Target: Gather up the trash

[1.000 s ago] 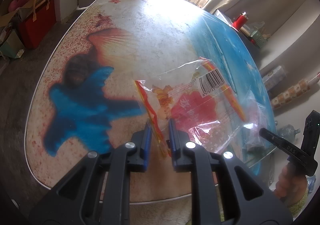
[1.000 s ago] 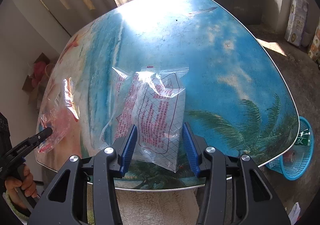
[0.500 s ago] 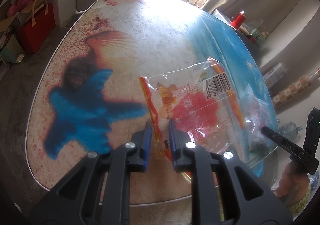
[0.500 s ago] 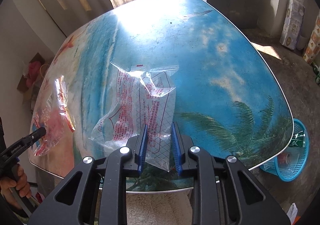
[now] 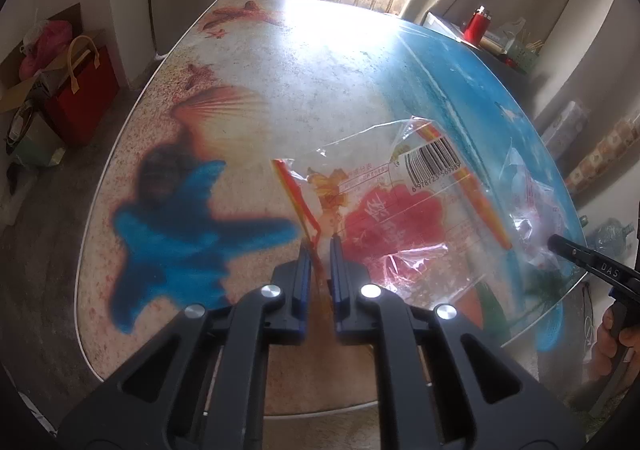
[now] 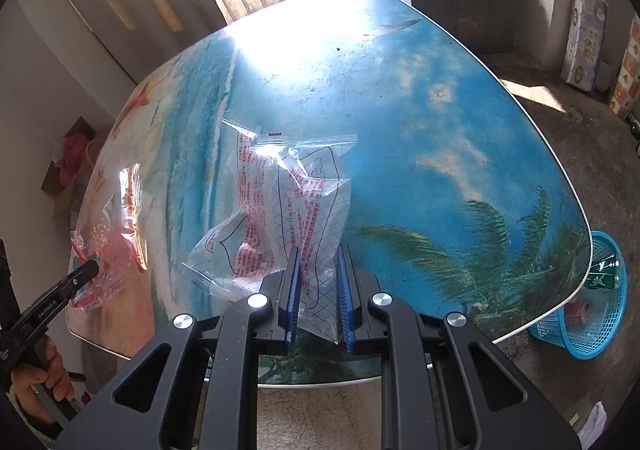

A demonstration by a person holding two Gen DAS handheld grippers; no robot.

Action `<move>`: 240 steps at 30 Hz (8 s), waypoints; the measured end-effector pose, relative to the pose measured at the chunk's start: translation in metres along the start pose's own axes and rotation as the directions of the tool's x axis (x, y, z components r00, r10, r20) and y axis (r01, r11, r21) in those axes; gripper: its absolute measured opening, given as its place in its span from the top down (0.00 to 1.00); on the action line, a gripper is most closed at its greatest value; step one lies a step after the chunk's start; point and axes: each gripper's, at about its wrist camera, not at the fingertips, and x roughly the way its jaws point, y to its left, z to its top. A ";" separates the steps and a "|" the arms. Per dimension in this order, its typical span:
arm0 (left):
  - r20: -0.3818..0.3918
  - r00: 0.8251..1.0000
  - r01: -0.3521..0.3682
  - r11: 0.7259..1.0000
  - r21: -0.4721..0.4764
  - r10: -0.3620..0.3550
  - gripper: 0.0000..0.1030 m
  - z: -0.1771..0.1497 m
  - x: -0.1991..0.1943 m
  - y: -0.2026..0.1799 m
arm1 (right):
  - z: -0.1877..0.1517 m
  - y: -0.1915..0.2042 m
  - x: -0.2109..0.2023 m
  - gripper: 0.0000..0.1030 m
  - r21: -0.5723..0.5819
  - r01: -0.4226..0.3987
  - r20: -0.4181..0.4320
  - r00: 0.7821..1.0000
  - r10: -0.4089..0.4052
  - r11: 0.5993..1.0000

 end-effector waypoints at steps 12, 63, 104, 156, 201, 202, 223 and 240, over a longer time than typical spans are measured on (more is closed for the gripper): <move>0.049 0.998 -0.054 0.996 0.071 0.050 0.96 -0.001 -0.004 -0.009 | 0.001 -0.003 0.001 0.83 0.008 -0.011 -0.003 1.000 0.011 1.000; 0.064 0.998 0.028 1.000 0.012 -0.029 0.95 0.014 -0.012 -0.013 | 0.003 0.002 -0.002 0.85 0.012 -0.016 0.013 1.000 0.016 1.000; 0.126 0.989 0.068 0.997 0.038 -0.072 0.95 0.027 -0.037 -0.029 | 0.007 -0.002 -0.027 0.94 0.022 -0.067 0.065 0.996 0.066 0.997; 0.251 0.952 0.116 0.965 0.235 -0.175 0.95 0.025 -0.096 -0.098 | -0.032 -0.061 -0.123 0.95 0.112 -0.107 0.270 0.960 0.074 0.988; -0.452 0.859 0.484 0.673 0.559 -0.242 0.95 -0.150 0.184 -0.563 | -0.243 -0.465 -0.085 0.94 0.878 0.084 0.091 0.938 -0.336 0.471; -0.464 0.850 0.496 0.675 0.546 -0.249 0.95 -0.152 0.195 -0.566 | -0.240 -0.470 -0.077 0.94 0.880 0.086 0.090 0.936 -0.341 0.467; -0.471 0.803 0.579 0.664 0.474 -0.365 0.35 -0.140 0.198 -0.560 | -0.248 -0.495 -0.023 0.53 0.878 0.190 -0.001 0.919 -0.395 0.439; -0.266 0.853 0.508 0.596 0.622 -0.449 0.16 -0.124 -0.016 -0.422 | -0.207 -0.329 -0.161 0.21 0.663 0.221 0.220 0.856 -0.468 0.716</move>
